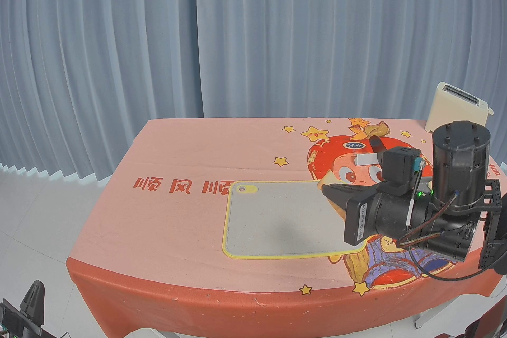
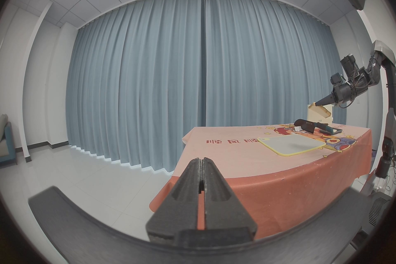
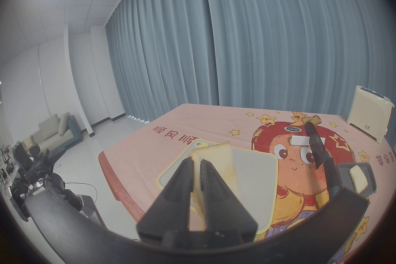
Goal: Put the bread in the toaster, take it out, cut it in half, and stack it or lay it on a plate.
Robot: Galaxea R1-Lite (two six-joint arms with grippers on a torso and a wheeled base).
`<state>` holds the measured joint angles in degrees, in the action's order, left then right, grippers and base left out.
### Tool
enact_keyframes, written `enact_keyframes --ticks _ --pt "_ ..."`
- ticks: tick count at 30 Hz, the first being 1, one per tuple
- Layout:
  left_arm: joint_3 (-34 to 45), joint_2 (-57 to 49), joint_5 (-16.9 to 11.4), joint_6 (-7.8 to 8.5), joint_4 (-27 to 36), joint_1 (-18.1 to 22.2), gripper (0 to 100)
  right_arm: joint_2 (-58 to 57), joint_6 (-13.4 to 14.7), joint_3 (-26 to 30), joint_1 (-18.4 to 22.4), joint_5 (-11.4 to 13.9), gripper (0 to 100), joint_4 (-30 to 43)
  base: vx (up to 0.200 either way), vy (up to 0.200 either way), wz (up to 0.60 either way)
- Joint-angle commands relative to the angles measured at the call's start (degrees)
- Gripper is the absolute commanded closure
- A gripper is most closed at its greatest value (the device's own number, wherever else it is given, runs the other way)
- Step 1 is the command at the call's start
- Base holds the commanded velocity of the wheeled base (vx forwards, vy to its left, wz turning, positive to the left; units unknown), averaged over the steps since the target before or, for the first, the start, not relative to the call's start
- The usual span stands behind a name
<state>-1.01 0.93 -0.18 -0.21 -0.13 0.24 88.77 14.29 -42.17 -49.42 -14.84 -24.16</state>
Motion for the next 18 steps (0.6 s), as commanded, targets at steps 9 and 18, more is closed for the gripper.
enact_keyframes --ticks 9,18 --pt "1.01 -0.57 0.01 0.03 -0.04 0.02 100 0.35 -0.05 0.16 0.11 -0.37 100 -0.01 0.0 0.0 0.0" --pt "1.01 -0.57 0.01 0.03 -0.04 0.02 100 0.35 -0.14 0.24 0.11 -0.37 100 -0.01 0.0 0.0 0.0"
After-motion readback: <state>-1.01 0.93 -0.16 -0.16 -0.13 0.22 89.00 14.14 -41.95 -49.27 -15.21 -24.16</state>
